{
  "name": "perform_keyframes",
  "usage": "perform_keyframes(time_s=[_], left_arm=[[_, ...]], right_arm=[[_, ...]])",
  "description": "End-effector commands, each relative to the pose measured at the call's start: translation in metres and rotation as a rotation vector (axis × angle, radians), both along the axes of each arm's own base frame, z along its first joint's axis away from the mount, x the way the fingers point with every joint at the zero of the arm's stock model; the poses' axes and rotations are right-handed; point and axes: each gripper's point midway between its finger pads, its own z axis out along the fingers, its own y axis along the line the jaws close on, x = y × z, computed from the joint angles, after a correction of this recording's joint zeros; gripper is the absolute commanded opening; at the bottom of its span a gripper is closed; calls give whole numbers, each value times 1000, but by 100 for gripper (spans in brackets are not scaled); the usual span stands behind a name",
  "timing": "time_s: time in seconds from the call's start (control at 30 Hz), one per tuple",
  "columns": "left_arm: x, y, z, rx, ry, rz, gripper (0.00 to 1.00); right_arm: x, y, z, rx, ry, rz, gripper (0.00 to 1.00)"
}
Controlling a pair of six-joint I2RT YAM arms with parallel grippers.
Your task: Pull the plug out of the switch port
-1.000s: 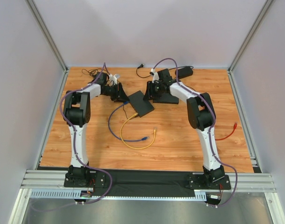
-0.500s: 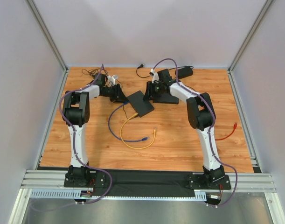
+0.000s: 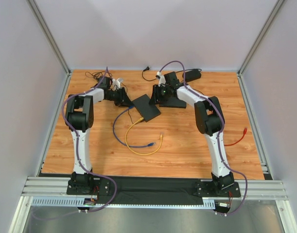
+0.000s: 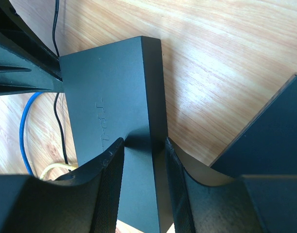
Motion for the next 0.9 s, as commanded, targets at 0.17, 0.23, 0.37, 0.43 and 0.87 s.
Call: perform_keyframes(time_s=[0.17, 0.23, 0.37, 0.43, 0.87], left_arm=[[5, -1, -5, 46, 14, 22, 26], [5, -1, -6, 54, 19, 23, 22], [5, -3, -8, 59, 23, 20, 17], [4, -2, -9, 68, 26, 21, 16], [-4, 1, -16, 125, 41, 22, 4]], right_arm=[[-1, 1, -12, -68, -10, 13, 41], [-1, 1, -11, -72, -11, 15, 41], [1, -2, -12, -115, -28, 3, 41], [4, -5, -6, -131, -54, -9, 42], [15, -10, 37, -284, -277, -65, 51]])
